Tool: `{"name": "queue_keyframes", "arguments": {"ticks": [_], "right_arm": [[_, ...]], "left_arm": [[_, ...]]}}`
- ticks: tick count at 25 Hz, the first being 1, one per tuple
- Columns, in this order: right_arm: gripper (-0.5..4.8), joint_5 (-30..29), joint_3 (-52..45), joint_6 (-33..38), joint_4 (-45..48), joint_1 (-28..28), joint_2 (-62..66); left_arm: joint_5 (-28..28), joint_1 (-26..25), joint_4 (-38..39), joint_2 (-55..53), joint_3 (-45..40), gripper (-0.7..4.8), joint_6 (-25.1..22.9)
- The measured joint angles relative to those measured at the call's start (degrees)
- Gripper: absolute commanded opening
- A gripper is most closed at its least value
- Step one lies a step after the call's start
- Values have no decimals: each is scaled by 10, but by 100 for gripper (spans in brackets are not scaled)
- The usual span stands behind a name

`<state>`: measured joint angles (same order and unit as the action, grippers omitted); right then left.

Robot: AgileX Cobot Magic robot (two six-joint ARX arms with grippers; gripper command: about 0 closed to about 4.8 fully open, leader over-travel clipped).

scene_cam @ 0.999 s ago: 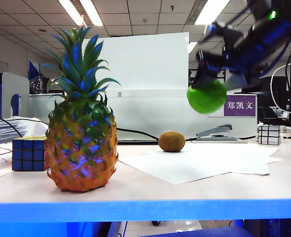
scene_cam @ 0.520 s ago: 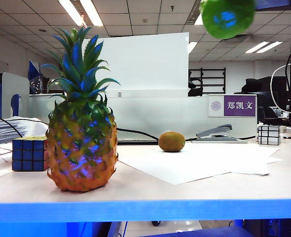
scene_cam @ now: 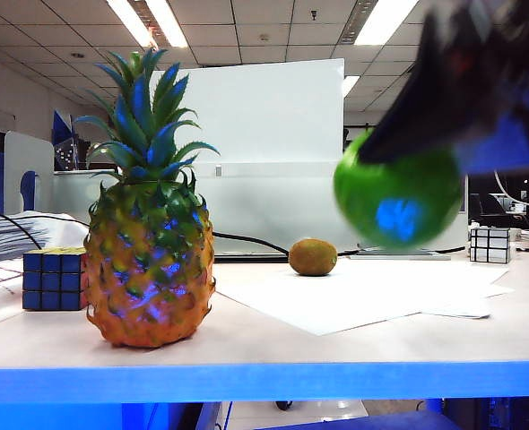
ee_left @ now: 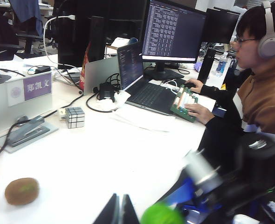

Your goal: Arrange all the fruits from large to small from left to right in a row.

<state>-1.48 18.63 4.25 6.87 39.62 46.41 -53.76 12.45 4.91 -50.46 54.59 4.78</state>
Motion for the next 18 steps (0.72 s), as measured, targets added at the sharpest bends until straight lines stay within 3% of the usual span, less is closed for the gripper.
{"name": "queue_keyframes", "arguments": {"ticks": [6,18], "right_arm": [[-6,-2,6,0,185,0,178],[-6,6,7,-1,332,0,344]], "left_arm": [[0,5,0,0,0,22,0],[0,5,5,0,0,22,0]]}}
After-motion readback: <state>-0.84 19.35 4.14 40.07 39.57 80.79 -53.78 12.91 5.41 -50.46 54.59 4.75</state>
